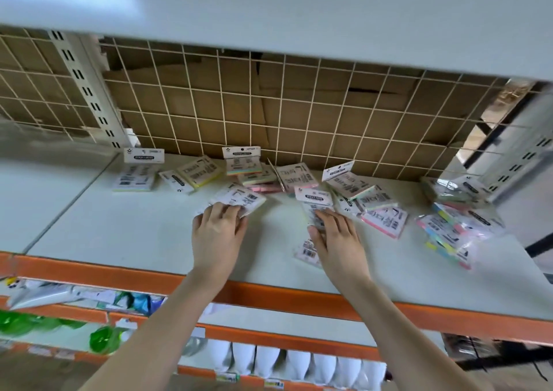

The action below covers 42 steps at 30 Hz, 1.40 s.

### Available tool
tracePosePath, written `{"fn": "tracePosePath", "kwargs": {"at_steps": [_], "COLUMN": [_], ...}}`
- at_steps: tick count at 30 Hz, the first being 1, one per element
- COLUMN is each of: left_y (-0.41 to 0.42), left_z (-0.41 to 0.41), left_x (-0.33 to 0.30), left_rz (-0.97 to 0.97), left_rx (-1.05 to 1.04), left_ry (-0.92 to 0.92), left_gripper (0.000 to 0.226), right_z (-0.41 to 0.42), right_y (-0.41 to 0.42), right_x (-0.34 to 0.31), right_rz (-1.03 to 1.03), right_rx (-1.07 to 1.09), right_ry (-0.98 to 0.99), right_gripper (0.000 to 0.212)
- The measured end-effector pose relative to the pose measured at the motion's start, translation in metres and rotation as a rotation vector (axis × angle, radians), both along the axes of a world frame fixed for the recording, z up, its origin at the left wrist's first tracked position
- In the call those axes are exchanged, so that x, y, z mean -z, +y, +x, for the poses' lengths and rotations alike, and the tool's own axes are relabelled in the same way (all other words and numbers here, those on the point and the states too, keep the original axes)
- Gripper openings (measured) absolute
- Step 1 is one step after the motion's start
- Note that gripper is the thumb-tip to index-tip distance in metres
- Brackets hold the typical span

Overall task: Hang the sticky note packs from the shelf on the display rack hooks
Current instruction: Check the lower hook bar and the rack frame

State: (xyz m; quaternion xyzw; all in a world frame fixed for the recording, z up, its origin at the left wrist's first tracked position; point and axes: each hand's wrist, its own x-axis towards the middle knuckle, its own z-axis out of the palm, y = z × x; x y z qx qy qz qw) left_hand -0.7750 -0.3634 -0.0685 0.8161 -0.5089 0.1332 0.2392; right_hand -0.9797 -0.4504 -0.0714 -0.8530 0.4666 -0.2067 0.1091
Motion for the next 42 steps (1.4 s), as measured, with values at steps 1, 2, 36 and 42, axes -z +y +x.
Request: {"fn": "tracePosePath", "kwargs": {"at_steps": [1,2,36,42], "left_y": [0.003,0.007,-0.043,-0.028], "left_z": [-0.002,-0.005,-0.258,-0.377], "left_x": [-0.001,-0.002,-0.105,-0.098], "left_rz": [-0.045,-0.089,0.102,0.004], "left_rx": [0.030,0.056,0.770,0.720], "left_ry": [-0.014,-0.019,1.312,1.649], "left_gripper": [0.015,0.013,0.035,0.058], "right_z": [-0.002,-0.003,-0.248,-0.344], "right_y": [0.002,0.003,0.058,0.069], "right_x": [-0.002,-0.003,-0.082,-0.093], "right_rz": [-0.014,-0.028,0.481,0.385], "right_rx": [0.009,0.028,0.234,0.381], "right_ry": [-0.071,-0.151,-1.110,-1.371], "right_gripper": [0.040,0.036,0.025,0.025]}}
